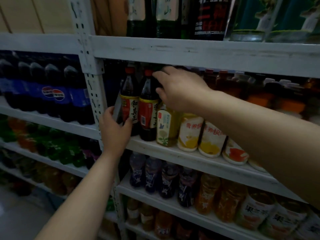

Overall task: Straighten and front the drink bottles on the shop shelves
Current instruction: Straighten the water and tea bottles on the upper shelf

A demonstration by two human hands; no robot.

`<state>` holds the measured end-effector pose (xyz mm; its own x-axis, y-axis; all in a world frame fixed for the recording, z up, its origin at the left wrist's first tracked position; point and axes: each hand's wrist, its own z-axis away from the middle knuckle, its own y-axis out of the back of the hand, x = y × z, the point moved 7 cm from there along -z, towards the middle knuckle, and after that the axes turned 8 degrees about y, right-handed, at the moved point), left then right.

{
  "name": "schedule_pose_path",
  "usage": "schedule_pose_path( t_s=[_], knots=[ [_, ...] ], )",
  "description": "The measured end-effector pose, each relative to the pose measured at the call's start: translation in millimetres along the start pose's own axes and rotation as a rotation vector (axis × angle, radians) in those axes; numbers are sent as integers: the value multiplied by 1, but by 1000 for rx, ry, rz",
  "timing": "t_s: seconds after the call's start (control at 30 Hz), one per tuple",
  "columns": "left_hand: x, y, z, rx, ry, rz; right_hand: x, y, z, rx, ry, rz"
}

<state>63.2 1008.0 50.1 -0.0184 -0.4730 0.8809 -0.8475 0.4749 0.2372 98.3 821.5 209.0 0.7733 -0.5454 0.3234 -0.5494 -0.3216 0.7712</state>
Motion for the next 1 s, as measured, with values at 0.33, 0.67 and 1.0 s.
schedule_pose_path(
  t_s=[0.33,0.67,1.0],
  knots=[
    [-8,-17,-32,-398,-39,80,2,-33,-46,-107,-238,-271],
    [-12,-20,-35,-464,-74,13,17,-42,-52,-140,-337,-441],
    [-17,-26,-40,-769,-5,160,22,-42,-44,-144,-429,-324]
  ],
)
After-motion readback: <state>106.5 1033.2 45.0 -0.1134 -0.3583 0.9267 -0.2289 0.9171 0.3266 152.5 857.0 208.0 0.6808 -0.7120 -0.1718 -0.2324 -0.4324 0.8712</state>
